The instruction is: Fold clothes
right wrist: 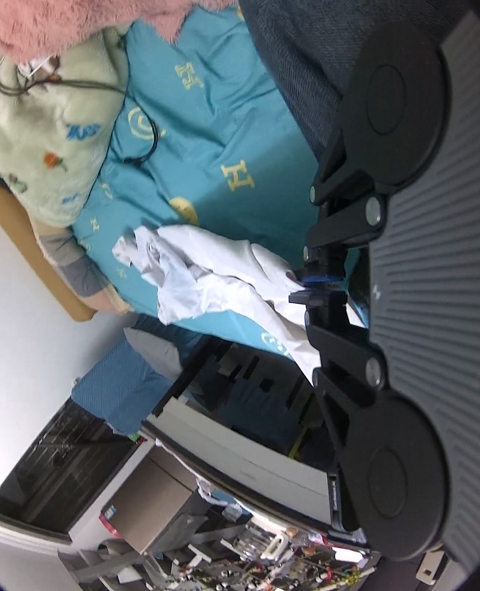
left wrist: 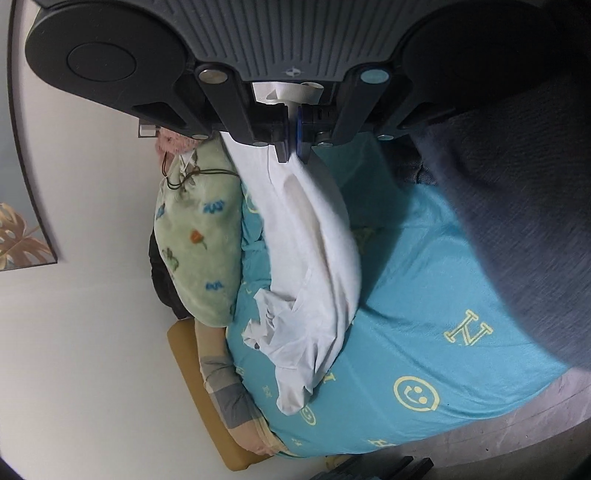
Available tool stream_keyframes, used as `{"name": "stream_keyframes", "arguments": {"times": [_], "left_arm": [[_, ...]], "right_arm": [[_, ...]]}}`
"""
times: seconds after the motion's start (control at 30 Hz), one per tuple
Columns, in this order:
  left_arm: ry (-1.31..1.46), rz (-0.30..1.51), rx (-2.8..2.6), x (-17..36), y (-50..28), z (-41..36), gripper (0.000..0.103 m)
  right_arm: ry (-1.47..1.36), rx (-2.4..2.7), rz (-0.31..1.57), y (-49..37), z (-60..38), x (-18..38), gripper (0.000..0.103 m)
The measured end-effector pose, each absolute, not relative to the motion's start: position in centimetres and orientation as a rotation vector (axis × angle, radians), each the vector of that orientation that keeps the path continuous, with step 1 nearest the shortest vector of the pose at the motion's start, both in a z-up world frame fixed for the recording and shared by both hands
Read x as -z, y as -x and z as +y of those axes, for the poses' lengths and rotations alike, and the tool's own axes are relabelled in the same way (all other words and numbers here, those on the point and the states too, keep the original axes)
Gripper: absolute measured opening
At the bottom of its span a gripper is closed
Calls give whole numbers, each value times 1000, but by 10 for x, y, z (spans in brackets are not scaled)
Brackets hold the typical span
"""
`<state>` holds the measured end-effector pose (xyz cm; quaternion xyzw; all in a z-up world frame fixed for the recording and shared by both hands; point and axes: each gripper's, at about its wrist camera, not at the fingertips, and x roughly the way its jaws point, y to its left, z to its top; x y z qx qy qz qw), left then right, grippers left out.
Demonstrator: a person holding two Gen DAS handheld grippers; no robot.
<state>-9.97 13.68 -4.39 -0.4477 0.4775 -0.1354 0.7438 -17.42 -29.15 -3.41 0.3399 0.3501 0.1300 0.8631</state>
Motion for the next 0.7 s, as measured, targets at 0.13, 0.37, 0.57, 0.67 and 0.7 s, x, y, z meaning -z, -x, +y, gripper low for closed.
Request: {"name": "stream_keyframes", "arguments": {"times": [0.13, 0.37, 0.57, 0.67, 0.7], "left_arm": [[936, 1034, 263, 41, 60, 127, 4], [730, 936, 165, 22, -48, 112, 4], [527, 839, 125, 52, -136, 82, 4], [424, 828, 102, 79, -173, 68, 4], [391, 831, 97, 89, -186, 64, 4]], "right_arm": [[-713, -247, 717, 139, -292, 31, 8], [-618, -208, 641, 24, -273, 31, 8], [-520, -176, 588, -70, -261, 61, 8], [-475, -174, 582, -113, -255, 88, 8], [-445, -169, 593, -127, -252, 100, 8]]}}
